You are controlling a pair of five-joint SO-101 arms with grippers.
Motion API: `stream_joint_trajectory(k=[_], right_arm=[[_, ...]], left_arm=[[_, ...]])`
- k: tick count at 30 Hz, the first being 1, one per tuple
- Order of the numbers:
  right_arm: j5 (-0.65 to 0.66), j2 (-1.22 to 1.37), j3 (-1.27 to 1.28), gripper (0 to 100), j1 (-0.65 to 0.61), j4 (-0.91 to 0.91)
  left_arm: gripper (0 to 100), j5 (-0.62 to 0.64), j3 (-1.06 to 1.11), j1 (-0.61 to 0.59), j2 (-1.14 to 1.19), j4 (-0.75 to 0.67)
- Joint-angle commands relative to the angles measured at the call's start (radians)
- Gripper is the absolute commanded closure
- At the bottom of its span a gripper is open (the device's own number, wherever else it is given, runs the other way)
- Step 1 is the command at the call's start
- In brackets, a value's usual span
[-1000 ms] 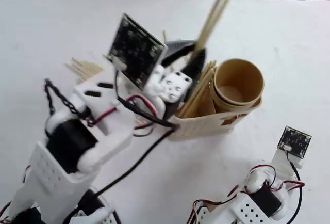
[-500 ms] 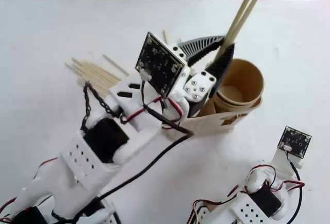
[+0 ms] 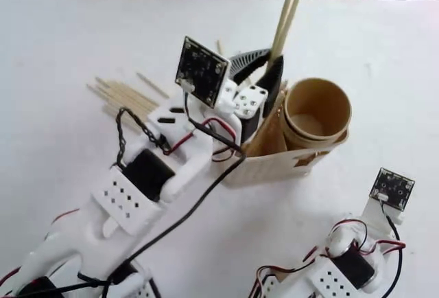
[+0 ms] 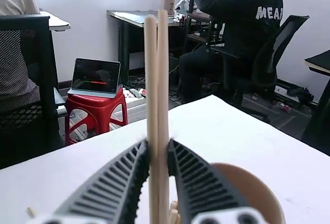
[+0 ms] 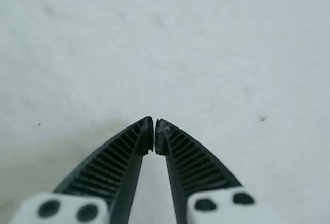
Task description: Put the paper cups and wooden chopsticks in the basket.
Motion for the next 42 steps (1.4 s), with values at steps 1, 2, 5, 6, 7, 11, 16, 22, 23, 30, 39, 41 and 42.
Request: stream_joint_trajectory(k=[1,2,5,6,7,11,16,22,23,30,39,41,42], right_arm=[[-0.003,-0.008,0.009,97.9,0.007,-0.01],[-0.003,-0.008,0.009,97.9,0.007,-0.01],[-0.003,-0.008,0.009,97.9,0.007,-0.01],[-0.003,-0.008,0.009,97.9,0.007,-0.01],[-0.003,-0.008,0.009,97.9,0.007,-0.01],[-0.003,-0.008,0.009,97.9,0.007,-0.01],[-0.003,-0.008,0.009,97.9,0.007,-0.01],[-0.003,-0.008,0.009,97.9,0.007,-0.01],[-0.003,-0.008,0.009,97.9,0.007,-0.01],[-0.003,-0.008,0.009,97.9,0.007,-0.01],[-0.003,-0.008,0.009,97.9,0.007,-0.01],[-0.003,-0.008,0.009,97.9,0.007,-0.01],[-0.003,-0.008,0.009,97.9,0.007,-0.01]], left_arm=[[91,0.015,-0.008,-0.01,-0.039,-0.02],[91,0.014,-0.006,-0.01,-0.039,-0.02],[91,0.012,-0.008,-0.01,-0.039,-0.018],[91,0.012,-0.008,-0.01,-0.039,-0.018],[91,0.011,-0.009,-0.01,-0.039,-0.018],[91,0.011,-0.005,-0.01,-0.039,-0.018],[91,0.011,-0.012,-0.038,-0.062,-0.011],[97,0.018,-0.058,-0.271,-0.159,0.11],[98,0.018,-0.075,-0.335,-0.163,0.14],[96,0.048,-0.103,-0.763,-0.088,0.345],[94,-0.031,-0.127,-0.84,0.558,0.407],[88,-0.041,-0.181,-0.829,0.69,0.419],[85,-0.055,-0.226,-0.828,0.745,0.45]])
